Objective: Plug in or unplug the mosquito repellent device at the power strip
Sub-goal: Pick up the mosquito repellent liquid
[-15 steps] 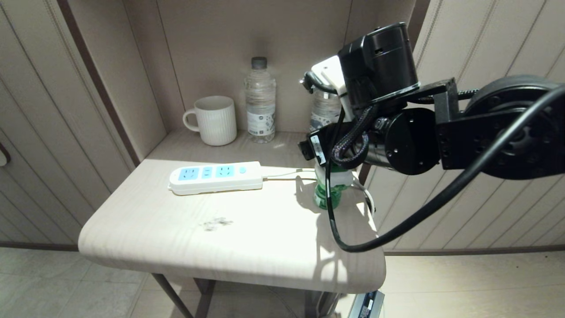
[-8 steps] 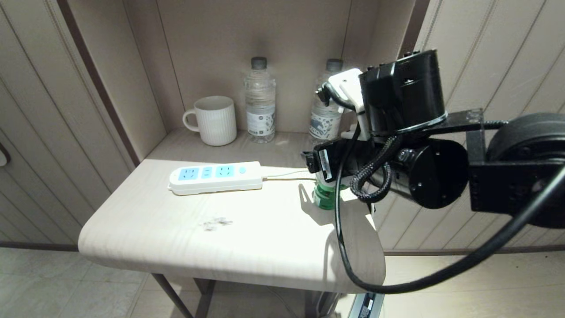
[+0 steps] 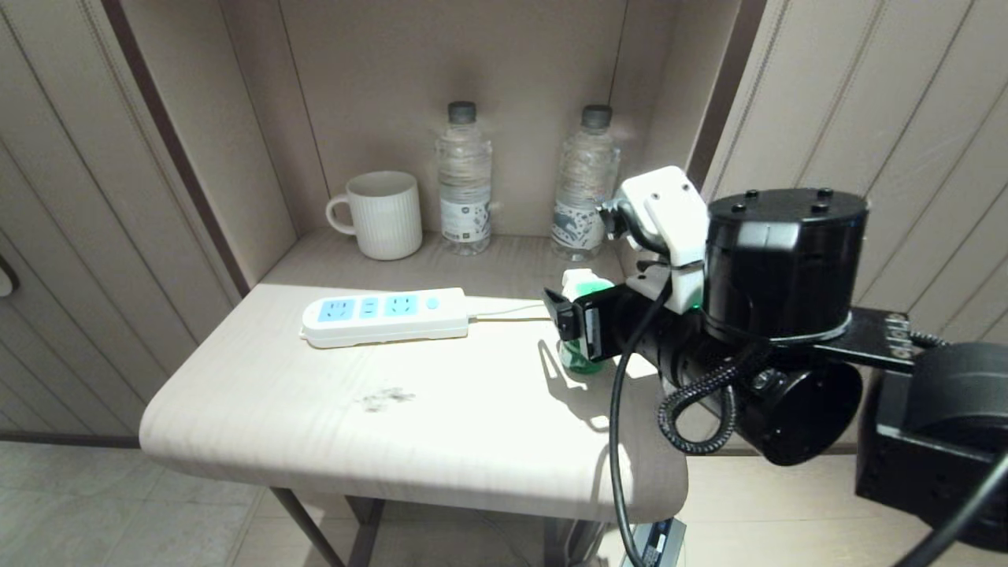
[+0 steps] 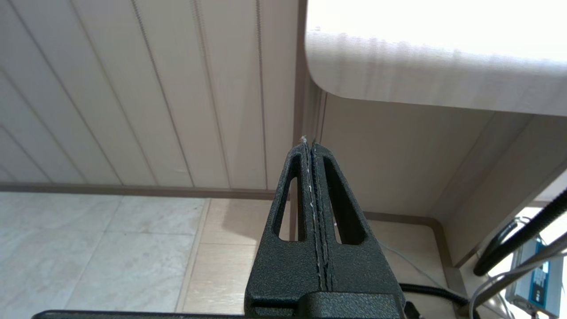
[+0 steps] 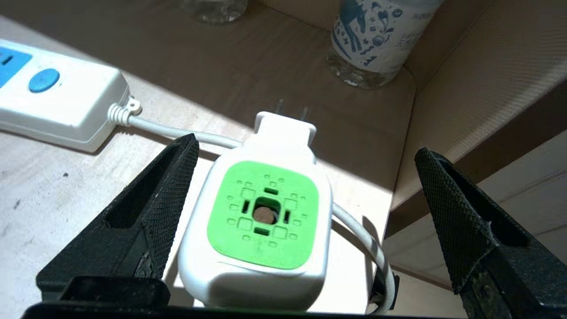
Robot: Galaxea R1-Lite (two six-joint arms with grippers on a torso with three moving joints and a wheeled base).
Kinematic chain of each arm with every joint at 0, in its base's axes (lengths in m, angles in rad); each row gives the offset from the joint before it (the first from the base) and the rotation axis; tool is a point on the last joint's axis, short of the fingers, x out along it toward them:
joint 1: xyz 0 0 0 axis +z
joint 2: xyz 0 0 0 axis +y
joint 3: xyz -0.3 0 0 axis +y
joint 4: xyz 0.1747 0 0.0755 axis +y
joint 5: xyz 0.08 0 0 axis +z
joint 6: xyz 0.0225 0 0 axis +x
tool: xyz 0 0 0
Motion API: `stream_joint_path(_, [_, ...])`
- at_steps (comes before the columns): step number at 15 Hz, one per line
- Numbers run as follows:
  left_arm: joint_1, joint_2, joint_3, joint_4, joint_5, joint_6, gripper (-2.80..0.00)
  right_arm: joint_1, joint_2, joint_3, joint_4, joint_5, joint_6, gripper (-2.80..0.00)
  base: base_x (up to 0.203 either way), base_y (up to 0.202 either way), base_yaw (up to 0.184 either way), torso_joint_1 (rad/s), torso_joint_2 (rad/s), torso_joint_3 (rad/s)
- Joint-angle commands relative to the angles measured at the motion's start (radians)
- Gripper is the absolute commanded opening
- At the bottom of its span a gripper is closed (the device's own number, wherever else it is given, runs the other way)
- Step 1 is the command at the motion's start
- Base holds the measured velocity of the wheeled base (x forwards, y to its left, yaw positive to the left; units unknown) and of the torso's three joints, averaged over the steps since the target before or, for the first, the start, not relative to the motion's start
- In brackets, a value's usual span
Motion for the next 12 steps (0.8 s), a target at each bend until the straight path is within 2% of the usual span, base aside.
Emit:
stream_joint_path(1, [0.0, 0.001, 0.0, 0.0, 0.0, 0.0, -2.8, 0.001, -0.014, 0.088, -0.173, -0.006, -0.003, 0.0, 0.0, 0.0, 0.0, 0.0, 0.0, 0.0])
stream_joint_path(4, [0.0, 0.001, 0.0, 0.0, 0.0, 0.0, -2.8, 0.002, -0.015, 0.146, -0.261, -0.014, 0.004, 0.0, 0.0, 0.0, 0.0, 0.0, 0.0, 0.0])
stream_joint_path(9, [0.0, 0.001, 0.0, 0.0, 0.0, 0.0, -2.8, 0.026, -0.007, 0.195, -0.265, -0.014, 0.109, 0.0, 0.0, 0.0, 0.0, 0.0, 0.0, 0.0])
stream_joint_path(12, [0.0, 0.001, 0.0, 0.0, 0.0, 0.0, -2.8, 0.05, -0.004, 0.205, -0.295, -0.016, 0.119, 0.0, 0.0, 0.0, 0.0, 0.0, 0.0, 0.0])
